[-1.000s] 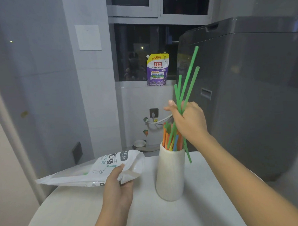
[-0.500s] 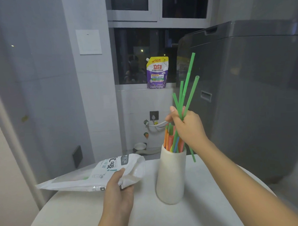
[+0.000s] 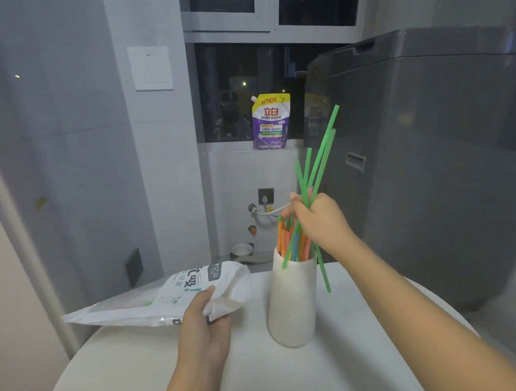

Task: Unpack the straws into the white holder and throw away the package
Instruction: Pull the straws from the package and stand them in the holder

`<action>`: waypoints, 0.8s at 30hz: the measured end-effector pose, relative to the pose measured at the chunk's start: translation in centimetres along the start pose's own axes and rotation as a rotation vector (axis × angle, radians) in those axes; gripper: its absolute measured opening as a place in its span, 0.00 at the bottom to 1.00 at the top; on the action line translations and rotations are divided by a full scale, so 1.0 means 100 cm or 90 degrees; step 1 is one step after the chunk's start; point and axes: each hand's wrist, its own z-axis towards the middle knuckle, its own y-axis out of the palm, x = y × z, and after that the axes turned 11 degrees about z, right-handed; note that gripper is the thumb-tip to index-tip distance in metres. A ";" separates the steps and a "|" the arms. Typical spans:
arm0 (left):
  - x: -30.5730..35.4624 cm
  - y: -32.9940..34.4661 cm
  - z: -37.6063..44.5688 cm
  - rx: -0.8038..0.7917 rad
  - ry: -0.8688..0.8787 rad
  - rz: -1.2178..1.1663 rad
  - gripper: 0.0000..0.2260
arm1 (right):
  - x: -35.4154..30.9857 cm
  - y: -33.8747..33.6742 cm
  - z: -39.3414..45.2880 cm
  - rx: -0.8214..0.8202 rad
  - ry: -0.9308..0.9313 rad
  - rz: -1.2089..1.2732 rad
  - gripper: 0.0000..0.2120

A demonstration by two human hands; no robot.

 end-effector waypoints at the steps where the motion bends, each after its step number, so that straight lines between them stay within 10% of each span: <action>1: 0.000 0.000 0.000 -0.004 0.002 0.008 0.13 | 0.001 0.002 -0.001 -0.005 0.001 -0.007 0.21; 24: -0.001 0.001 0.000 -0.017 0.022 0.029 0.10 | -0.010 -0.007 -0.005 0.078 -0.012 -0.003 0.17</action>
